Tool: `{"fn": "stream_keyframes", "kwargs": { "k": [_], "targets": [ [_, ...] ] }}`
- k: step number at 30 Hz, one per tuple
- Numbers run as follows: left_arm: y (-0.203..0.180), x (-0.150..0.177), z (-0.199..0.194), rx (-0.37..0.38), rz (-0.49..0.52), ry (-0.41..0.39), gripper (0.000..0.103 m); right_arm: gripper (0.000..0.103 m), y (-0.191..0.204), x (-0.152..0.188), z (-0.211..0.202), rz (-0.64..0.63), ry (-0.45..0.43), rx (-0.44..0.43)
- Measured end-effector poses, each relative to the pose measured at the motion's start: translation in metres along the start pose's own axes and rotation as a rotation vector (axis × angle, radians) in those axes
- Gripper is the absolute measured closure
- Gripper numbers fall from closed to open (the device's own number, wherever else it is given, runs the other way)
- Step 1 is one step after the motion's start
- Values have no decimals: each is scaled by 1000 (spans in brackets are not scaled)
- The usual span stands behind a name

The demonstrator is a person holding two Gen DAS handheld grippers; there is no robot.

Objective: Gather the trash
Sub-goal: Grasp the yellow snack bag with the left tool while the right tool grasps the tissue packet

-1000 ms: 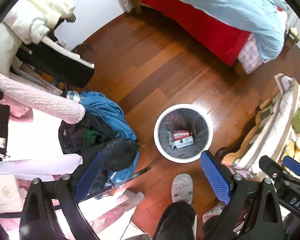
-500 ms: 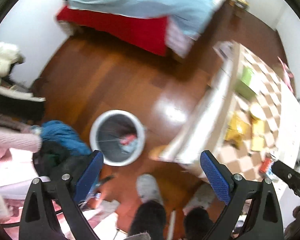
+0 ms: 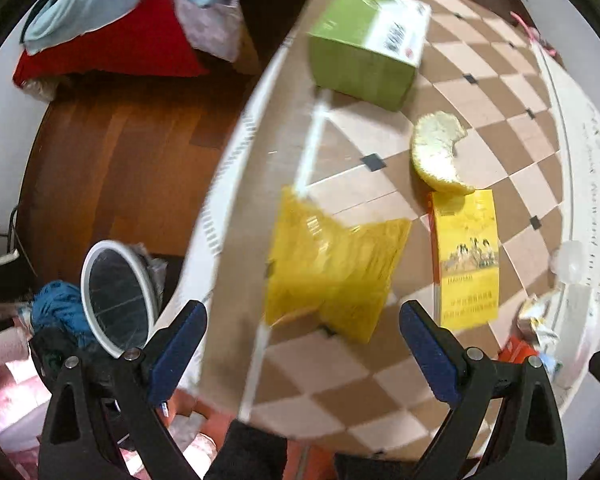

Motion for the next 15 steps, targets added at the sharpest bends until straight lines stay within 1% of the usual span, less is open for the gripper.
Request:
{"fn": "stream_keyframes", "kwargs": {
  "k": [1, 4, 5, 6, 8, 9, 10, 11, 12, 14, 15],
  "targets": [
    [-5, -2, 4, -4, 11, 2, 5, 6, -14, -6, 7, 5, 2, 12],
    [-19, -6, 16, -21, 52, 14, 6, 6, -33, -19, 23, 12, 9, 31],
    [-24, -7, 19, -28, 67, 15, 8, 6, -39, -24, 29, 12, 11, 41],
    [-25, -7, 20, -33, 73, 16, 14, 6, -44, -29, 36, 12, 12, 60],
    [-27, -8, 19, -48, 75, 5, 15, 6, -52, -35, 47, 14, 18, 72],
    [-28, -7, 19, -50, 72, -1, 17, 6, -53, -37, 52, 12, 27, 72],
    [-26, -7, 18, -56, 70, -6, 24, 7, -54, -39, 60, 4, 42, 73],
    [-26, -8, 16, -64, 71, -14, 28, 7, -54, -41, 64, -3, 51, 75],
    [-26, -9, 15, -68, 71, -21, 34, 7, -54, -42, 69, -9, 61, 73],
    [-25, -10, 12, -64, 69, -33, 40, 15, -52, -44, 78, -24, 76, 74],
    [-24, -10, 11, -65, 70, -38, 44, 17, -50, -44, 81, -30, 81, 75]
  ]
}}
Point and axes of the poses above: each gripper's, at about its wrist camera, not at the fingertips, and z roughly the way its jaws point, y to its left, x to its underside, the point moved 4 cm from there along z, roughly the way its jaws point, and after that the axes turned 2 degrees about -x, right-handed, at the moved point
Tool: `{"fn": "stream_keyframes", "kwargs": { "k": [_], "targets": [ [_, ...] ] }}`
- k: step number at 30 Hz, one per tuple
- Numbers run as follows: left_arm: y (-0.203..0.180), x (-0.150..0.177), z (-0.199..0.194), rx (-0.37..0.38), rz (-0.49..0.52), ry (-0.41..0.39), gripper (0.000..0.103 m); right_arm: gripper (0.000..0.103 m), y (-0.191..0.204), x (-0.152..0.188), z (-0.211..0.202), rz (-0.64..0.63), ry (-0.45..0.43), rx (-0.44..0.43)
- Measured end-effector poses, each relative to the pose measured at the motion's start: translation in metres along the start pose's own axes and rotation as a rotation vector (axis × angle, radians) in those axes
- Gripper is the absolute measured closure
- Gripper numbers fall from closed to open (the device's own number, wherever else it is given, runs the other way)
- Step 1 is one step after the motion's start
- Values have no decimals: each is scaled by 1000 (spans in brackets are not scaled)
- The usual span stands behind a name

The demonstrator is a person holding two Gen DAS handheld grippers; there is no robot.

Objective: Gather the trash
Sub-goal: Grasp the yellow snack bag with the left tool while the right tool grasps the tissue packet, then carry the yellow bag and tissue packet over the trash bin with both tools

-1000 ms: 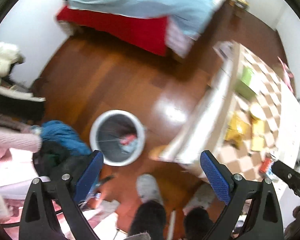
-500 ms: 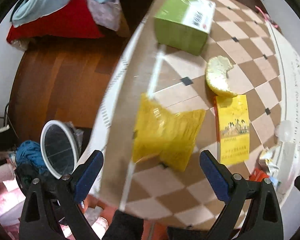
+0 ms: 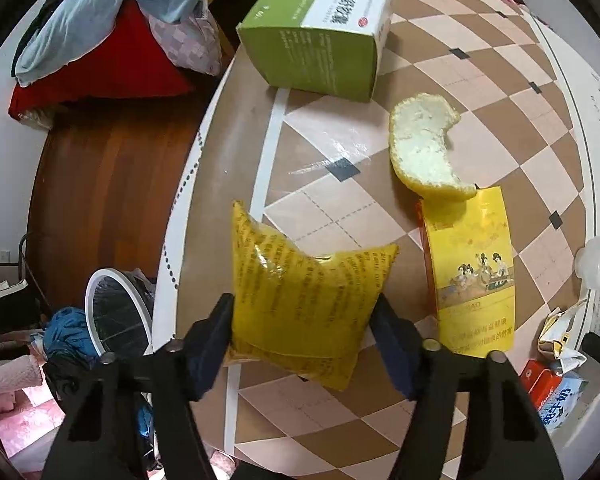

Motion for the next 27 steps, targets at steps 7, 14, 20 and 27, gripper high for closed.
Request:
{"fn": "stream_keyframes", "kwargs": {
  "k": [7, 14, 20, 27],
  "targets": [
    [5, 0, -8, 15, 6, -36, 51, 46, 5, 0, 2, -21, -21, 18],
    [22, -7, -63, 41, -21, -135, 52, 48, 16, 13, -36, -8, -64, 8],
    [65, -9, -120, 78, -79, -216, 52, 48, 47, 22, -99, -42, -140, -45],
    [140, 5, -162, 80, -182, -281, 52, 48, 137, 39, -167, -154, -219, -153]
  ]
}}
Point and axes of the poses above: each gripper's, at about its wrist camera, not at the fingertips, and z roughly the way its jaws point, y to its left, x to its underside, the point moved 4 cm from there along z, roughly the way its jaws point, and after that the axes turned 2 degrees about -x, right-handed, at the moved point
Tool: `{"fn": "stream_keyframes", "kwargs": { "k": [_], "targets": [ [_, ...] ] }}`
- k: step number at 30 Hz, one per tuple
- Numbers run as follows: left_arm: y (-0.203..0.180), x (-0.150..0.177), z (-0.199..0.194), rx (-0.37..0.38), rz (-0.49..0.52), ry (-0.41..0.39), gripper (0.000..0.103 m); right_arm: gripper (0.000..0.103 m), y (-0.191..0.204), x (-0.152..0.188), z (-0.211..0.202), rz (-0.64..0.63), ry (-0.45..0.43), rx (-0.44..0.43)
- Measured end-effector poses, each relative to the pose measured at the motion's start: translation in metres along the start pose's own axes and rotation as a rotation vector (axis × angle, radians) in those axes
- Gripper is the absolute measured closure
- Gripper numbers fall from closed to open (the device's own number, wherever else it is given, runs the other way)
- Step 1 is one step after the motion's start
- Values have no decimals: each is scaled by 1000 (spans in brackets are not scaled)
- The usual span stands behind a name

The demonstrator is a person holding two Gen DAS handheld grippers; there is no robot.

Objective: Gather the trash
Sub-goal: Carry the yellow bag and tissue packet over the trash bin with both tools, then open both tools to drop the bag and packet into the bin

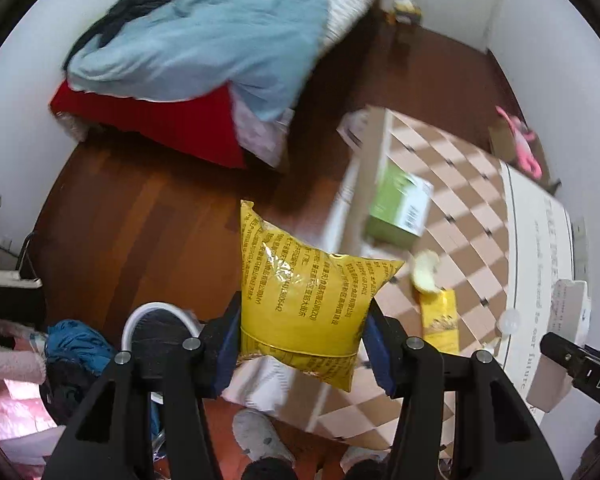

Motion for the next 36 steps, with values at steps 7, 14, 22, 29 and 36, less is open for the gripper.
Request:
{"fn": "stream_keyframes", "kwargs": {
  "k": [7, 14, 22, 29, 36],
  "targets": [
    [103, 8, -25, -65, -112, -14, 52, 48, 114, 0, -26, -141, -28, -90],
    [211, 44, -9, -125, -248, 37, 52, 48, 240, 30, -12, -291, 13, -149],
    [299, 96, 52, -171, -353, 144, 52, 48, 366, 99, 57, -461, 126, -157],
    [347, 135, 119, -151, -424, 243, 52, 48, 440, 158, 145, -572, 230, -121],
    [367, 162, 186, -34, -491, 348, 49, 48, 472, 195, 232, -607, 324, -88]
  ]
}}
Point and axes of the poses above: each gripper's, at about its wrist camera, not at the fingertips, and z roughly the way its jaws point, y to its left, x to its underside, the point moved 4 cm from there along z, roughly the way its jaws point, and after that the axes turned 2 degrees about -x, right-handed, at the moved point
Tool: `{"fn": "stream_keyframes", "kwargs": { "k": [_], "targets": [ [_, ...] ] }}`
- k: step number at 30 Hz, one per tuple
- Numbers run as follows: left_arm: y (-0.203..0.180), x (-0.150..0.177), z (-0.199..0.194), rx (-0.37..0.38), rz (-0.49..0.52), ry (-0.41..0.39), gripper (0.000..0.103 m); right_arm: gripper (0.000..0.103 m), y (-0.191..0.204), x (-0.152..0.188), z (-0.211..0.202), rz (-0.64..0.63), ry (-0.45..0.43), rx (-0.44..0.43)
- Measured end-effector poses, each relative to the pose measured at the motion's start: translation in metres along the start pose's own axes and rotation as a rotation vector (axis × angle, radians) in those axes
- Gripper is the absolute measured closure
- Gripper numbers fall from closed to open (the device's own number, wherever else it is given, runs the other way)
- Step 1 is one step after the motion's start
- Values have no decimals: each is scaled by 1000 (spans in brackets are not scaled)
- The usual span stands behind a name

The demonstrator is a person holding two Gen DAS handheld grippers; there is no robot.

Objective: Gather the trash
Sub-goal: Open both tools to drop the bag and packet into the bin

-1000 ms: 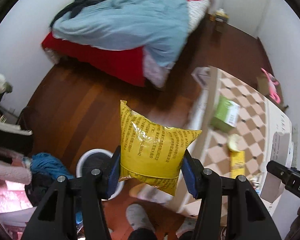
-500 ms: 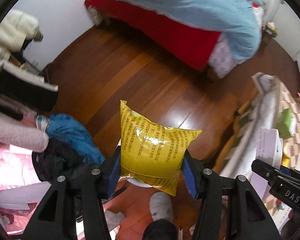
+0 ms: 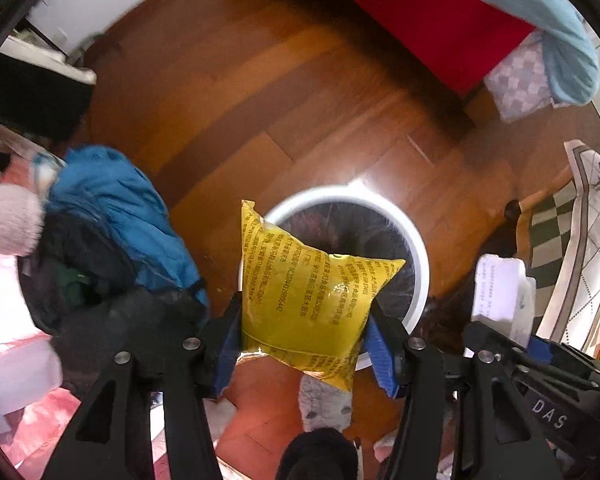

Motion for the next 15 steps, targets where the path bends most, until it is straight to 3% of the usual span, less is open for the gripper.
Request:
{"fn": "stream_keyframes", "kwargs": {
  "k": [5, 7, 9, 12, 13, 15],
  "targets": [
    [14, 2, 37, 91, -87, 122, 44, 48, 0, -8, 49, 8, 56, -15],
    [24, 4, 39, 88, -119, 129, 21, 48, -1, -10, 66, 14, 74, -17],
    [32, 5, 38, 86, -144, 132, 10, 48, -2, -11, 83, 25, 95, -29],
    [43, 8, 34, 38, -157, 134, 9, 47, -4, -10, 98, 34, 122, -61],
    [47, 10, 30, 18, -159, 126, 9, 45, -5, -9, 104, 37, 133, -71],
    [54, 13, 26, -14, -157, 99, 8, 24, -8, -7, 109, 49, 143, -93]
  ]
}}
Point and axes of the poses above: each gripper's, at about its wrist camera, not at the fingertips, and z roughly the way its jaws point, y to its left, x to its underside, the point moved 4 cm from there along z, roughly the way its jaws point, and after that the axes turned 2 degrees about -x, right-handed, at the moved point
